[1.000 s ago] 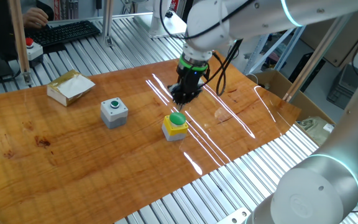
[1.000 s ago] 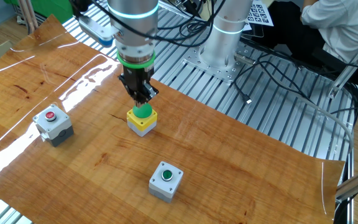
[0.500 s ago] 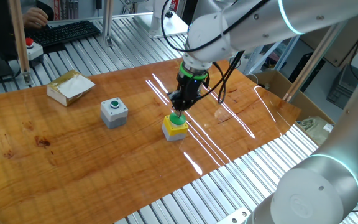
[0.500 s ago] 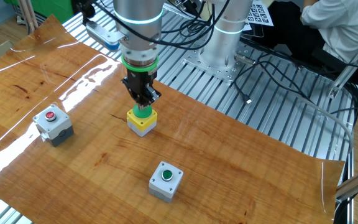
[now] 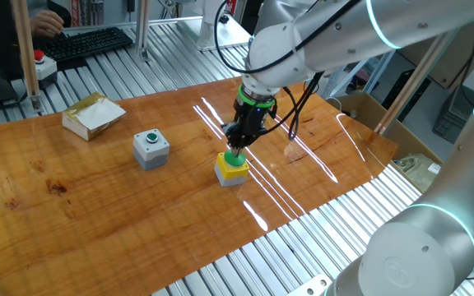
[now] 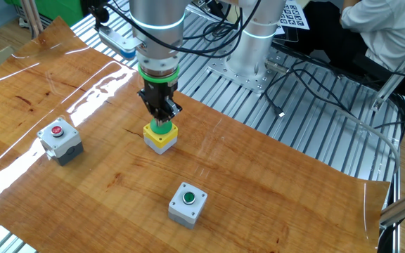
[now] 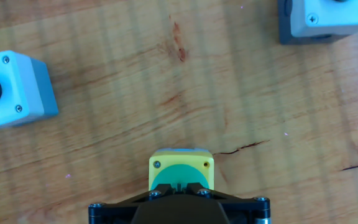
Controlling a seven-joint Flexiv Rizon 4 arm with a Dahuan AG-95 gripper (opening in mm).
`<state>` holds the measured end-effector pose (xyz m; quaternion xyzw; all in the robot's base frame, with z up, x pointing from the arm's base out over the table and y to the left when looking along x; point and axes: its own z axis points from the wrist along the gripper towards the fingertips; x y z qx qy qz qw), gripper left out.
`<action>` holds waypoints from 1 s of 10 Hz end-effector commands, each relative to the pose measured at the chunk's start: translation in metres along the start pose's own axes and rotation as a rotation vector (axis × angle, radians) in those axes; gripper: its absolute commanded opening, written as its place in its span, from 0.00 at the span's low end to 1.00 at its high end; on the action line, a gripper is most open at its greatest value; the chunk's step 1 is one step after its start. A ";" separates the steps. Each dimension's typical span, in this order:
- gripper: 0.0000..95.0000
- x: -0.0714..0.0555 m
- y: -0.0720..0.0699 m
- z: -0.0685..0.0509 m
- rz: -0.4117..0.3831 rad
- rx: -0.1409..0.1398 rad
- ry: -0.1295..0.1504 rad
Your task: Press three buttons from left to right in sequence
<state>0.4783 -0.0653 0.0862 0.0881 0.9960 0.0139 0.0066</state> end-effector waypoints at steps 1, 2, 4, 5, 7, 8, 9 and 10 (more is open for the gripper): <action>0.00 0.001 0.000 -0.005 0.005 0.005 0.011; 0.00 0.002 0.001 -0.016 0.007 0.007 0.022; 0.00 0.005 0.008 -0.031 0.018 0.014 0.032; 0.00 0.007 0.013 -0.035 0.028 0.021 0.028; 0.20 0.012 0.028 -0.044 0.064 0.021 0.025; 0.20 0.014 0.034 -0.047 0.089 0.015 0.028; 0.20 0.016 0.043 -0.050 0.124 0.011 0.037; 0.20 0.015 0.050 -0.052 0.161 0.006 0.046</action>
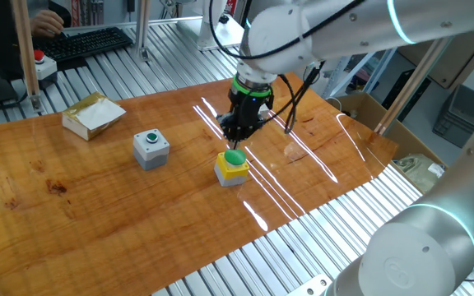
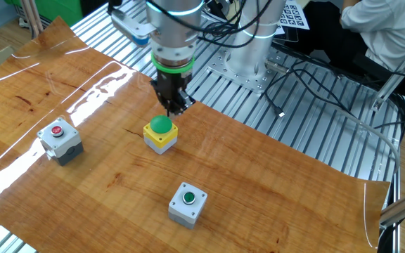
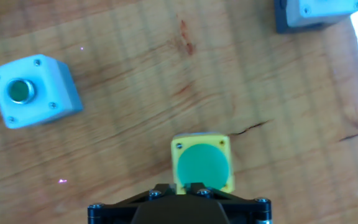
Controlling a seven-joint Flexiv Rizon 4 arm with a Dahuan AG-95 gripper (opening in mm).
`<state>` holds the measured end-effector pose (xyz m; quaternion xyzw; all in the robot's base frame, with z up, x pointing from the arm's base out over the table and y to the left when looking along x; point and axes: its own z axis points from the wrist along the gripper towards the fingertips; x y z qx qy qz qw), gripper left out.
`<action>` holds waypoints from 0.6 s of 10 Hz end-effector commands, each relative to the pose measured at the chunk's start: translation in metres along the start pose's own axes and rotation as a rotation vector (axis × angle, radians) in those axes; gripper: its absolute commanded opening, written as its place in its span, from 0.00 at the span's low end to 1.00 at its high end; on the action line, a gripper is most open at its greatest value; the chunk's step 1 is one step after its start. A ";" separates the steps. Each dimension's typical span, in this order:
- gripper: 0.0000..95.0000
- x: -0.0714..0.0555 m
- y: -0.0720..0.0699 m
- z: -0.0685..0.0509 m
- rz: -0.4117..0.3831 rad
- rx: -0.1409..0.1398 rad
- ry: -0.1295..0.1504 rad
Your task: Press three buttons from left to right in sequence
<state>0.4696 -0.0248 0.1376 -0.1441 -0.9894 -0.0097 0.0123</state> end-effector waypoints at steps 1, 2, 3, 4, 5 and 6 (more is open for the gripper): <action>0.20 -0.001 0.015 -0.001 0.068 -0.007 0.014; 0.20 -0.004 0.023 0.000 0.093 -0.008 0.014; 0.20 -0.008 0.031 0.002 0.123 -0.007 0.015; 0.40 -0.013 0.042 0.005 0.173 -0.005 0.015; 0.40 -0.018 0.051 0.007 0.219 -0.002 0.015; 0.40 -0.021 0.057 0.009 0.254 -0.003 0.014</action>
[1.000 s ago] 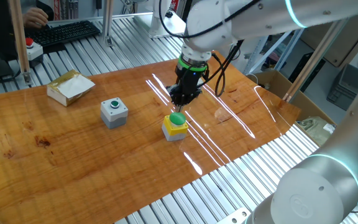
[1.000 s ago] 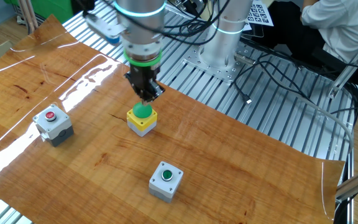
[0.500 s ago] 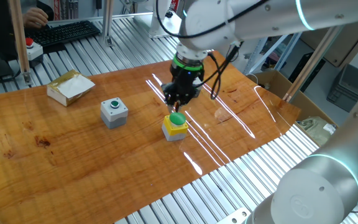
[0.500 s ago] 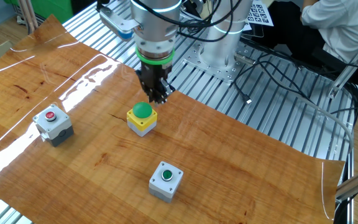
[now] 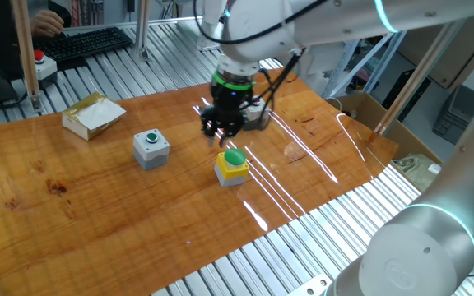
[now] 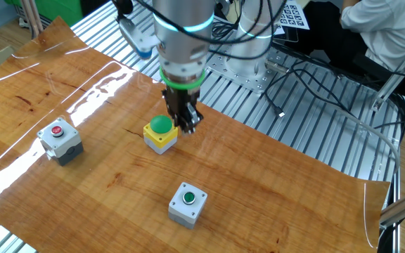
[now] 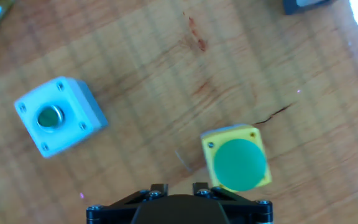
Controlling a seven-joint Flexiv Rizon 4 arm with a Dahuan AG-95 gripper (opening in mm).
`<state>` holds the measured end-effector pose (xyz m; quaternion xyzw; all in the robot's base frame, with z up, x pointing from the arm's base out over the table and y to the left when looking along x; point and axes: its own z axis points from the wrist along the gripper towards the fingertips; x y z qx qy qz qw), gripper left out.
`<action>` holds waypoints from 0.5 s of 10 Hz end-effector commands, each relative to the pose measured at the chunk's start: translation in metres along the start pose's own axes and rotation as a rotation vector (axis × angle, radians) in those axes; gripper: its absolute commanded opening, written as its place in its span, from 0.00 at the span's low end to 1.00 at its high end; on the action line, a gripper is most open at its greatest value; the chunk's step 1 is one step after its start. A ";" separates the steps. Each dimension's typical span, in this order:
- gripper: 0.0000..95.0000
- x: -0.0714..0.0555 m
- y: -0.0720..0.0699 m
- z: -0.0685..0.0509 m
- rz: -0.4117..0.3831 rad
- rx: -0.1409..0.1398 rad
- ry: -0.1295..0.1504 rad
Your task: Press three buttons from left to right in sequence
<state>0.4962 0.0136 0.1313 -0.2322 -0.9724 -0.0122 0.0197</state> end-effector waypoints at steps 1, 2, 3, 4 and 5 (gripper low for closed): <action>0.40 -0.009 0.023 0.004 0.104 0.001 -0.003; 0.40 -0.010 0.026 0.005 0.110 0.001 -0.004; 0.40 -0.015 0.036 0.007 0.133 -0.001 -0.005; 0.60 -0.019 0.043 0.009 0.155 -0.002 -0.008; 0.60 -0.023 0.049 0.011 0.172 -0.002 -0.010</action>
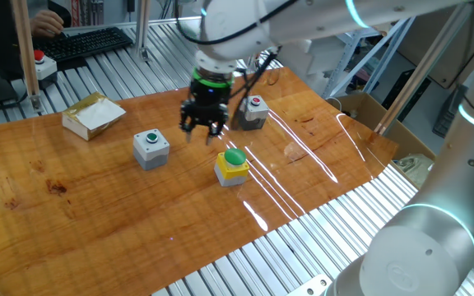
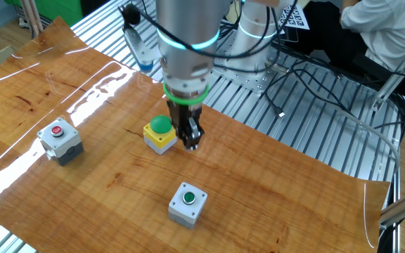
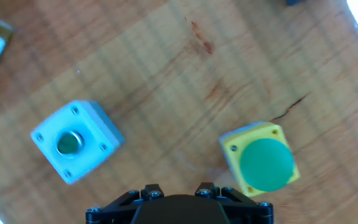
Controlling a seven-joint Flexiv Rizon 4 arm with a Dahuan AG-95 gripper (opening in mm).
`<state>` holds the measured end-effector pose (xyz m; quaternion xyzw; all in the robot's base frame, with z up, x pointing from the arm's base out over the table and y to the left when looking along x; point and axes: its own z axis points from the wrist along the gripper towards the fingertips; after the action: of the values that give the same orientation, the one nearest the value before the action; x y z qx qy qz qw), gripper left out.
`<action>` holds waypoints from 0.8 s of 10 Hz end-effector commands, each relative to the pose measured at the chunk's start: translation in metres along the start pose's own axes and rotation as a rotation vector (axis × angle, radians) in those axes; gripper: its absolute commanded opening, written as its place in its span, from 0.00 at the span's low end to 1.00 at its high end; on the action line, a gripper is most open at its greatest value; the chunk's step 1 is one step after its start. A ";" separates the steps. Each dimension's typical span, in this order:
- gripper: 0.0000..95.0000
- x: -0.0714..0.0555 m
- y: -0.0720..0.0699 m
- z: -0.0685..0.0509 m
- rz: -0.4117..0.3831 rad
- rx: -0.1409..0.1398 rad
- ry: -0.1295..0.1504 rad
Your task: Press three buttons from left to right in sequence
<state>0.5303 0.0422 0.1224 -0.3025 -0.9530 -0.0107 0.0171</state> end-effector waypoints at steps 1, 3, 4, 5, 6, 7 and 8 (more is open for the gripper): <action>0.60 -0.006 0.015 0.003 0.037 -0.001 -0.005; 0.60 -0.011 0.018 -0.001 0.036 -0.005 0.004; 0.60 -0.012 0.018 -0.001 0.028 -0.004 0.001; 0.60 -0.012 0.018 -0.001 0.033 -0.003 0.000; 0.60 -0.012 0.018 -0.001 0.071 0.002 -0.007; 0.60 -0.012 0.018 -0.001 0.062 0.028 -0.027; 0.60 -0.012 0.018 -0.001 0.053 0.053 -0.046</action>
<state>0.5489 0.0499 0.1236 -0.3289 -0.9443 0.0063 0.0061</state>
